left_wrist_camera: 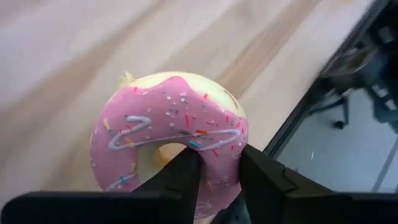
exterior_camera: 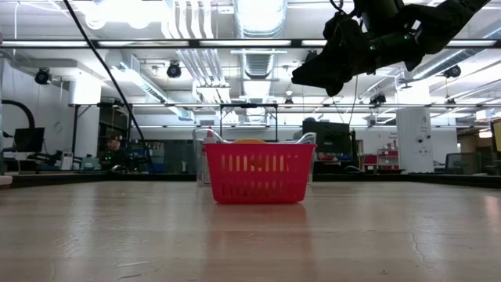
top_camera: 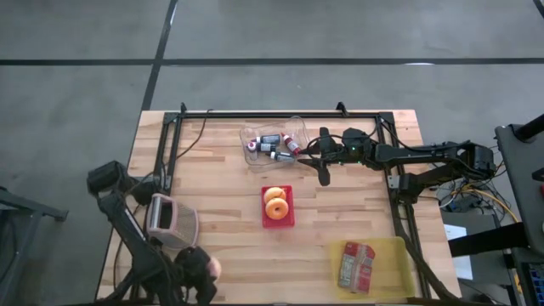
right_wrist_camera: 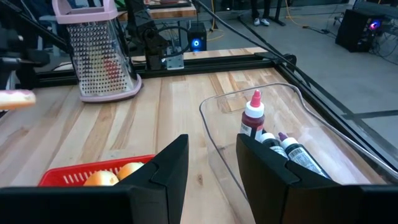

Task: Pick & Place Food Item
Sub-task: Put the pink donut into the red bin

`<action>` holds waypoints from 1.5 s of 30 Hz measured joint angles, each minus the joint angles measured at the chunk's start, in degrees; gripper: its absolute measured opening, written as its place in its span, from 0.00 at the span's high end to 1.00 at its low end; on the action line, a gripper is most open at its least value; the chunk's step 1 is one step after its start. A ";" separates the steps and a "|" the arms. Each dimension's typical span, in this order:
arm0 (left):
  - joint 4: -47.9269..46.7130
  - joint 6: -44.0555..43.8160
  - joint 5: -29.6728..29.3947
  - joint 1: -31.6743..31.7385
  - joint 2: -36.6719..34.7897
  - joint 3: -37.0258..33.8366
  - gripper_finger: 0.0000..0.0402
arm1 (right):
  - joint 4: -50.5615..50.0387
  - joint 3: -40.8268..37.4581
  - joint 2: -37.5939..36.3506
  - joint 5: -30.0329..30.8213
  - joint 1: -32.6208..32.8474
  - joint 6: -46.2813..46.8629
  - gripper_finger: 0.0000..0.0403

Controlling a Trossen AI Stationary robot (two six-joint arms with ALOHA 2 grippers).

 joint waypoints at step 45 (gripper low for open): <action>8.72 77.94 7.55 42.26 -1.79 7.69 0.74 | 0.02 0.01 0.01 0.00 0.01 0.00 0.68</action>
